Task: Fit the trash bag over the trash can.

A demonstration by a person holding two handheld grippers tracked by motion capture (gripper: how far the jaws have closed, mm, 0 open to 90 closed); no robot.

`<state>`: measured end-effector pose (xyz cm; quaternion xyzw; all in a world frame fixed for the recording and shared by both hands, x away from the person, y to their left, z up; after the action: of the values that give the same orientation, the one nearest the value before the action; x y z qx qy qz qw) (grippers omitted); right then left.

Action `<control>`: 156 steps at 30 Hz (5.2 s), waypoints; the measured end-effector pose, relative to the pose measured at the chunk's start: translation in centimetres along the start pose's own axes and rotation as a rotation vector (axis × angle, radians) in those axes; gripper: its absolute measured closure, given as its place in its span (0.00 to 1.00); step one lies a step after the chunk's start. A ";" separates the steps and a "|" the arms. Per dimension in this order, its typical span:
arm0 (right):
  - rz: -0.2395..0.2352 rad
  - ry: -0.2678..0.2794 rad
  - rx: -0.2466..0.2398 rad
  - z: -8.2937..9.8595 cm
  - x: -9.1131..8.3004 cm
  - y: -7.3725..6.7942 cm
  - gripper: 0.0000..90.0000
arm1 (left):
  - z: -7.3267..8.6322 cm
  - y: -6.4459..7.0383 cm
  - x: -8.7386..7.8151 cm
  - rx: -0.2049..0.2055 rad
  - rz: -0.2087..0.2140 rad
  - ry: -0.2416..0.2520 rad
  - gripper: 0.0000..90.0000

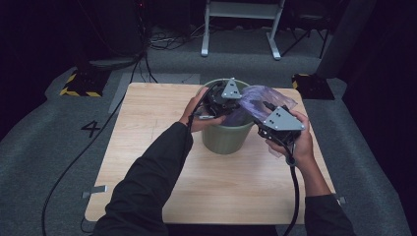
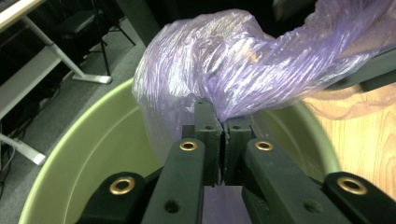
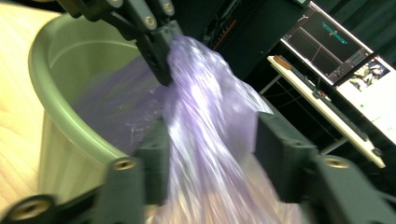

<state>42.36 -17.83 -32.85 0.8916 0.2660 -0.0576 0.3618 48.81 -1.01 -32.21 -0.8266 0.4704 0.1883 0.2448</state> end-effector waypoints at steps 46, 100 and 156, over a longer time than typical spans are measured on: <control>-0.167 0.096 0.043 -0.2 -1.5 -2.1 0.99 | 2.6 1.3 -6.1 -0.049 0.003 0.156 0.25; -0.237 0.123 0.395 7.3 -4.5 -2.0 0.28 | 12.8 3.1 -5.1 -0.037 -0.065 0.110 0.80; -0.121 0.138 0.305 1.6 -1.3 -0.9 0.62 | 4.6 7.5 -5.4 -0.032 0.049 0.079 0.20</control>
<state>40.94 -18.94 -34.14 0.9203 0.3315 -0.0578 0.1993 39.27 2.07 -34.67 -0.8255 0.4967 0.1687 0.2082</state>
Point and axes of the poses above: each handheld gripper's, and its own axes: x roughly forward along the jaws, z roughly out of its underside, y roughly to its right, the point moved 4 cm from there along x, roughly forward along the jaws, and after that the axes turned 4 degrees about -x, right-handed, at the moved point
